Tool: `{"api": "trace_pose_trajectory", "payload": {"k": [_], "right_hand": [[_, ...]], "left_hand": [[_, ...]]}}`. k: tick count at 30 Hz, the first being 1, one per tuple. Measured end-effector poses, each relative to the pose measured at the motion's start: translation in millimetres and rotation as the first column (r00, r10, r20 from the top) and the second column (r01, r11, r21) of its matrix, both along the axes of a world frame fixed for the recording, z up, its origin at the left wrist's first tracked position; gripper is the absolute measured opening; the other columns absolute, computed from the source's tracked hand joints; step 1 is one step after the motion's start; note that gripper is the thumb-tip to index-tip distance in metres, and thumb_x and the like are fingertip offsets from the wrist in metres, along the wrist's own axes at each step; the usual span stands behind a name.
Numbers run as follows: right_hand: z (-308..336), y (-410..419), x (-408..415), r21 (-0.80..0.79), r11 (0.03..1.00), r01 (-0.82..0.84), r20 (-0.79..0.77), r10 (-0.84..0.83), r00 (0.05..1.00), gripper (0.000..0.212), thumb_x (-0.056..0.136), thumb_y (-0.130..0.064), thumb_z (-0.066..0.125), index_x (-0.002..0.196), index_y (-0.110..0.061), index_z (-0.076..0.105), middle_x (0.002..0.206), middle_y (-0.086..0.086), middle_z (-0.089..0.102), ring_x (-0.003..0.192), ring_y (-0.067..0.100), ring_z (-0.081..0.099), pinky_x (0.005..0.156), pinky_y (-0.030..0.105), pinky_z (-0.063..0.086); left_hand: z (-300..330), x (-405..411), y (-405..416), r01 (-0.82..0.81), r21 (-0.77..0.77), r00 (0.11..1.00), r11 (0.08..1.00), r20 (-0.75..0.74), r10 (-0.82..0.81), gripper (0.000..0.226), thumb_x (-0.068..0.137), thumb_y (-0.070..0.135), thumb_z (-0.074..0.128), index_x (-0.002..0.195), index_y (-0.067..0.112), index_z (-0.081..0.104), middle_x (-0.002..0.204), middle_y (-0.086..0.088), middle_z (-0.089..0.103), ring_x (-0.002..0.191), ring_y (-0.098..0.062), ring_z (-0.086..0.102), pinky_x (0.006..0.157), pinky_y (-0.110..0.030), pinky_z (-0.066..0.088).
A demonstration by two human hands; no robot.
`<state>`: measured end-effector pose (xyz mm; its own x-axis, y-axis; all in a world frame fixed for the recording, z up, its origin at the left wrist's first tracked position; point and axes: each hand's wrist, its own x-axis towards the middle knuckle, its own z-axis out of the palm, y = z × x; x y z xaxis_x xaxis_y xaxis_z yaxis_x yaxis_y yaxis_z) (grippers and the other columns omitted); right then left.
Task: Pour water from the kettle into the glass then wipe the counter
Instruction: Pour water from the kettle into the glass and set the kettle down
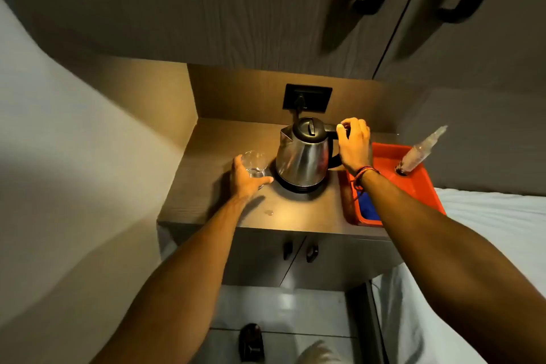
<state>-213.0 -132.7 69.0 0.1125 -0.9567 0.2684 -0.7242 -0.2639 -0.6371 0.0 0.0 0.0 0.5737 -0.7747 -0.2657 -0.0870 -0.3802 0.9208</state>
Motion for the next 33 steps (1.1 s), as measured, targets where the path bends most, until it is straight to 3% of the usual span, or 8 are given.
{"api": "trace_pose_trajectory", "payload": {"k": [4, 7, 10, 14, 20, 22, 29, 33], "right_hand": [[-5.3, -11.5, 6.6, 0.187, 0.982, 0.024, 0.246, -0.071, 0.967, 0.028, 0.101, -0.028, 0.050, 0.088, -0.007, 0.062, 0.095, 0.016, 0.064, 0.090, 0.026, 0.056, 0.085, 0.039, 0.044], [-9.0, -28.4, 9.7, 0.365, 0.931, -0.010, 0.585, -0.220, 0.781, 0.036, 0.098, -0.028, 0.057, 0.067, -0.012, 0.059, 0.063, 0.005, 0.059, 0.061, 0.017, 0.055, 0.064, 0.032, 0.043], [-15.2, -42.4, 14.5, 0.419, 0.907, 0.032, 0.651, -0.325, 0.686, 0.038, 0.091, -0.025, 0.066, 0.056, -0.015, 0.058, 0.042, -0.011, 0.050, 0.039, 0.009, 0.048, 0.049, 0.027, 0.039], [-10.7, -46.5, 27.6, 0.299, 0.942, 0.149, 0.544, -0.297, 0.784, 0.033, 0.077, -0.037, 0.067, 0.056, -0.012, 0.062, 0.065, 0.009, 0.041, 0.063, 0.026, 0.040, 0.060, 0.047, 0.039], [24.4, -48.2, 70.4, 0.114, 0.991, 0.071, 0.270, -0.100, 0.958, 0.047, 0.077, -0.050, 0.059, 0.043, -0.017, 0.064, 0.047, 0.006, 0.030, 0.049, 0.024, 0.040, 0.056, 0.040, 0.037], [33.8, -44.1, 87.6, 0.071, 0.997, 0.029, 0.149, -0.039, 0.988, 0.051, 0.079, -0.054, 0.054, 0.044, -0.017, 0.062, 0.048, 0.012, 0.047, 0.056, 0.030, 0.052, 0.060, 0.038, 0.044], [46.3, -22.9, 130.2, -0.147, 0.974, -0.171, -0.153, 0.148, 0.977, 0.057, 0.096, -0.046, 0.048, 0.063, -0.005, 0.070, 0.064, 0.016, 0.067, 0.062, 0.028, 0.065, 0.060, 0.036, 0.054], [50.6, -17.2, 146.3, -0.213, 0.932, -0.292, -0.320, 0.216, 0.923, 0.056, 0.101, -0.049, 0.041, 0.062, -0.012, 0.057, 0.065, 0.009, 0.058, 0.061, 0.024, 0.058, 0.053, 0.027, 0.039]], "left_hand": [[-13.4, 6.3, -8.0, -0.079, -0.046, 0.997, 0.996, -0.019, 0.078, 0.092, 0.065, 0.002, 0.092, 0.143, 0.009, 0.044, 0.146, -0.014, 0.053, 0.136, -0.032, 0.051, 0.097, -0.030, 0.048], [-23.1, 9.7, -14.7, -0.097, -0.079, 0.995, 0.992, -0.005, 0.097, 0.084, 0.065, 0.002, 0.092, 0.137, 0.008, 0.051, 0.141, -0.013, 0.058, 0.132, -0.031, 0.054, 0.093, -0.027, 0.048], [-26.4, 15.4, -15.0, -0.107, -0.090, 0.993, 0.990, 0.046, 0.111, 0.082, 0.065, 0.007, 0.093, 0.136, 0.009, 0.052, 0.138, -0.012, 0.060, 0.129, -0.030, 0.056, 0.092, -0.026, 0.048], [-21.2, 26.5, -11.9, -0.103, -0.116, 0.991, 0.988, 0.079, 0.112, 0.079, 0.066, 0.010, 0.093, 0.135, 0.009, 0.054, 0.135, -0.011, 0.062, 0.125, -0.028, 0.059, 0.090, -0.026, 0.052], [-4.2, 46.0, -6.1, -0.109, -0.117, 0.982, 0.987, 0.144, 0.125, 0.083, 0.065, 0.010, 0.093, 0.138, 0.012, 0.054, 0.135, -0.010, 0.062, 0.121, -0.026, 0.060, 0.089, -0.026, 0.050], [-0.1, 50.9, -5.8, -0.086, -0.106, 0.979, 0.991, 0.176, 0.104, 0.084, 0.065, 0.012, 0.093, 0.139, 0.013, 0.053, 0.137, -0.010, 0.062, 0.124, -0.029, 0.060, 0.093, -0.031, 0.053], [1.5, 58.7, 9.4, -0.078, -0.065, 0.962, 0.995, 0.257, 0.092, 0.081, 0.062, 0.013, 0.095, 0.134, 0.012, 0.058, 0.133, -0.010, 0.065, 0.122, -0.030, 0.061, 0.095, -0.044, 0.058], [1.0, 59.8, 18.0, -0.076, -0.039, 0.939, 0.996, 0.333, 0.085, 0.070, 0.062, 0.021, 0.094, 0.125, 0.016, 0.063, 0.124, -0.004, 0.069, 0.113, -0.024, 0.065, 0.085, -0.030, 0.055]]}}
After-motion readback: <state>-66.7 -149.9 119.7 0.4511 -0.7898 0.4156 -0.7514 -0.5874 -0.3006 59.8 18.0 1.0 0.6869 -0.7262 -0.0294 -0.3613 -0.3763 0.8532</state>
